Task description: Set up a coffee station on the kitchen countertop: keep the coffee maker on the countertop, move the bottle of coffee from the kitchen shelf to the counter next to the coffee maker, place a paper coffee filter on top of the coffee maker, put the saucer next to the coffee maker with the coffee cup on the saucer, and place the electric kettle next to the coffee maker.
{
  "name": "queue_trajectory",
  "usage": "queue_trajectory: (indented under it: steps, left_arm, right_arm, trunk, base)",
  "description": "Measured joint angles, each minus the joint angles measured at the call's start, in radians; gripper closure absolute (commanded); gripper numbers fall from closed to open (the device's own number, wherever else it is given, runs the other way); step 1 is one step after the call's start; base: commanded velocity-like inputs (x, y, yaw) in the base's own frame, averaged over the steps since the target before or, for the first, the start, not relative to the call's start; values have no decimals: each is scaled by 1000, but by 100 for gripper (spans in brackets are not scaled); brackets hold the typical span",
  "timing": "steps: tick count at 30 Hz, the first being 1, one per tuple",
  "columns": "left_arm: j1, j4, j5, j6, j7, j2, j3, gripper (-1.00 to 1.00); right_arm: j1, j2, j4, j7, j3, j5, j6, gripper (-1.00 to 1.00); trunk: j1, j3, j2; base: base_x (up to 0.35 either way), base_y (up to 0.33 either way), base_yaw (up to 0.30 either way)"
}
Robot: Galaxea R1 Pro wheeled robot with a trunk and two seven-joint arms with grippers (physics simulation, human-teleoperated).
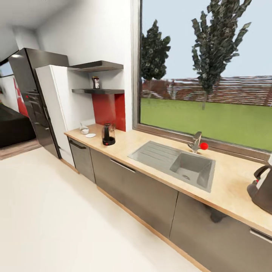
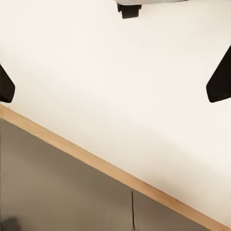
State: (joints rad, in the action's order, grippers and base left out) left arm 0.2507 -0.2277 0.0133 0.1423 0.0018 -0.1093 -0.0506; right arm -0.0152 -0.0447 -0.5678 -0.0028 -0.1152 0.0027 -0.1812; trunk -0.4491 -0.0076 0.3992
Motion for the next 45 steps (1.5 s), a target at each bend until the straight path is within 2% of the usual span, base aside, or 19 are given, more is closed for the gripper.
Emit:
queue_trajectory:
  steps: [24, 30, 35, 45]
  left_arm:
    - [0, -1, 0, 1, -1, -1, 0, -100]
    - [0, 1, -2, 41, -2, 0, 0, -100]
    - [0, 1, -2, 50, -2, 0, 0, -100]
    - [0, 1, -2, 51, -1, 0, 0, -100]
  right_arm:
    - [0, 0, 0, 0, 1, 0, 0, -100]
    - [0, 0, 0, 0, 1, 0, 0, -100]
    - [0, 0, 0, 0, 1, 0, 0, -100]
    - [0, -1, -1, 1, 3, 1, -1, -100]
  trunk:
    - [0, 0, 0]
    - [0, 0, 0]
    - [0, 0, 0]
    - [0, 0, 0]
  base:
    - [288, 214, 278]
    - [324, 105, 278]
    - [331, 86, 270]
    - [332, 85, 51]
